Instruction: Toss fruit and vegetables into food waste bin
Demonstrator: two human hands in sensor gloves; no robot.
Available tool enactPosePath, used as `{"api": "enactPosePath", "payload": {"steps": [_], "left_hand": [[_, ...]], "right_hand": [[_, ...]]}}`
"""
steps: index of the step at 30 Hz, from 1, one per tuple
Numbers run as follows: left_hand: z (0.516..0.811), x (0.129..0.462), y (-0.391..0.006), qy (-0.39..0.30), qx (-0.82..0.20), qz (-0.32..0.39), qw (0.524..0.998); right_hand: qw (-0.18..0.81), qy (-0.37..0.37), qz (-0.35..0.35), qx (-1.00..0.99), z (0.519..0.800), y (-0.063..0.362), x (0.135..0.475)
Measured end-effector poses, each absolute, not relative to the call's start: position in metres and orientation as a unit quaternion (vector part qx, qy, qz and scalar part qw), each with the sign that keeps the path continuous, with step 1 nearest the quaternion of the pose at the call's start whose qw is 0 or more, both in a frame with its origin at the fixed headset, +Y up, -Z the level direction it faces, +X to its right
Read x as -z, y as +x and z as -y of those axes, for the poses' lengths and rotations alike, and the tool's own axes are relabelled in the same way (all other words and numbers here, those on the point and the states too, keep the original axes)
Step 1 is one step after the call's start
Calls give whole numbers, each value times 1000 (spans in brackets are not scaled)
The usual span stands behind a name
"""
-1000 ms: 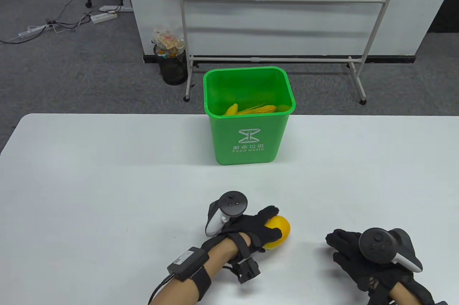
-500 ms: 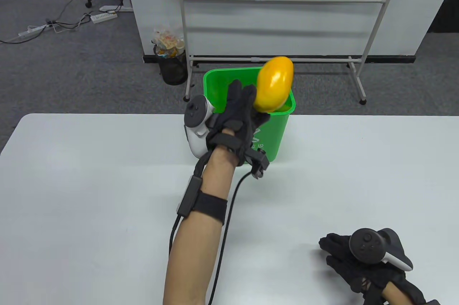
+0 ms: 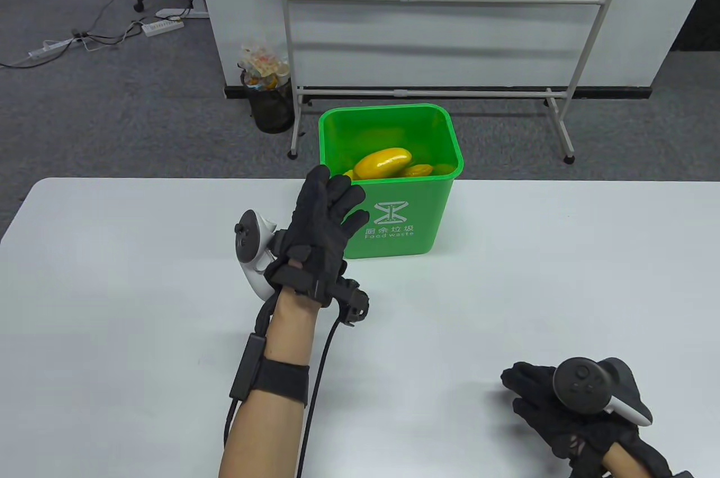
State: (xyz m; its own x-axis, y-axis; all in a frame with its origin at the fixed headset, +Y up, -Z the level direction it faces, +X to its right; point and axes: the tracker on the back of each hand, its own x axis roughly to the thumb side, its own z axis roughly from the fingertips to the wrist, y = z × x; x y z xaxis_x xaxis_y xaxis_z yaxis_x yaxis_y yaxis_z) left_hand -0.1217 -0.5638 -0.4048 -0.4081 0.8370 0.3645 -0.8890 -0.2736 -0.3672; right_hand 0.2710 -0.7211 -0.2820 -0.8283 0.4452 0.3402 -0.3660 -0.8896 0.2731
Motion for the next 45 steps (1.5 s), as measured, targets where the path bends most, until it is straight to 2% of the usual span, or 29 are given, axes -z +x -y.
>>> {"api": "enactPosePath", "payload": {"steps": [3, 5, 6, 7, 10, 13, 16, 18, 20, 22, 25, 33, 45], "left_hand": [[539, 361, -119, 143, -743, 331, 563], [523, 319, -115, 239, -660, 348, 621], [520, 307, -113, 263, -618, 360, 647], [516, 289, -109, 295, -536, 377, 696], [527, 258, -99, 339, -323, 358, 808], [557, 244, -93, 373, -186, 314, 853], [599, 246, -91, 337, -68, 285, 895], [625, 255, -93, 277, 22, 246, 929], [655, 270, -101, 188, 121, 196, 955], [674, 278, -109, 141, 138, 179, 964], [691, 285, -121, 94, 107, 162, 977], [699, 294, -145, 70, 85, 135, 985], [708, 302, -149, 50, 80, 123, 988]], "right_hand": [[209, 202, -67, -954, 716, 266, 279], [215, 204, -38, -954, 711, 264, 275], [218, 204, -21, -954, 709, 263, 273], [221, 202, 1, -954, 705, 262, 271], [234, 208, 57, -948, 695, 258, 264], [227, 218, 106, -943, 689, 252, 257], [190, 225, 149, -944, 685, 241, 250], [152, 221, 161, -950, 685, 235, 248], [72, 195, 140, -968, 689, 230, 251], [44, 183, 137, -973, 693, 230, 253], [44, 151, 122, -980, 701, 237, 262], [56, 81, 86, -991, 718, 261, 280], [65, 82, 79, -991, 718, 264, 283]]}}
